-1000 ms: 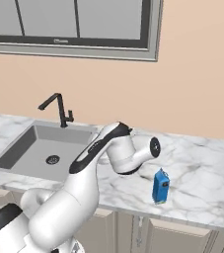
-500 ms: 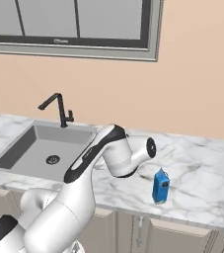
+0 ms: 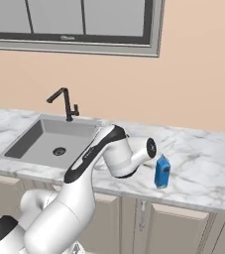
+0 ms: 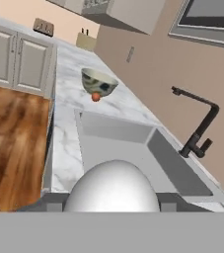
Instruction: Gather the eggs and milk located in the vicinity of the sink area and place them right next to the bowl.
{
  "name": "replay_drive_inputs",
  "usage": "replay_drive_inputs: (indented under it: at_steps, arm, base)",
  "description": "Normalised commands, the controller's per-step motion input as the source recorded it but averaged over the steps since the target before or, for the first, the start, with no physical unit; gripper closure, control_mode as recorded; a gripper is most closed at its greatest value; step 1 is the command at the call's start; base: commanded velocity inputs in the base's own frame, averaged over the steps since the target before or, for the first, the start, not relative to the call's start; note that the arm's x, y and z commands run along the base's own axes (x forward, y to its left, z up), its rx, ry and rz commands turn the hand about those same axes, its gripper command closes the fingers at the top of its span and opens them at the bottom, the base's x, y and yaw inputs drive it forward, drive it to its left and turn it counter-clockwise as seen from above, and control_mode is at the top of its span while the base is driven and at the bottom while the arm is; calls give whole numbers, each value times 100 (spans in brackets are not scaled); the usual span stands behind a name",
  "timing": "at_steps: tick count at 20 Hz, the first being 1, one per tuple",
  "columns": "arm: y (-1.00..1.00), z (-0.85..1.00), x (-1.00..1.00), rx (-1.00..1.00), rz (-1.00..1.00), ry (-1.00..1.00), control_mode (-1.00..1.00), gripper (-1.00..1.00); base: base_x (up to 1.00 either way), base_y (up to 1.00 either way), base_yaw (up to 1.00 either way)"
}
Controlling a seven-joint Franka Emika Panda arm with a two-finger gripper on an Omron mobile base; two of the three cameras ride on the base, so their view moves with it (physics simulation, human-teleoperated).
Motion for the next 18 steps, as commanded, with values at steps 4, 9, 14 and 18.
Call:
replay_drive_inputs:
  at_steps: [4, 9, 14, 18]
  arm:
    - [0, 0, 0, 0, 0, 0, 100, 100]
    - [0, 0, 0, 0, 0, 0, 100, 100]
    - [0, 0, 0, 0, 0, 0, 100, 100]
    - [0, 0, 0, 0, 0, 0, 100, 100]
  base:
    - [-100, -12, 0]
    - [-41, 30, 0]
    - [1, 98, 0]
    - [8, 100, 0]
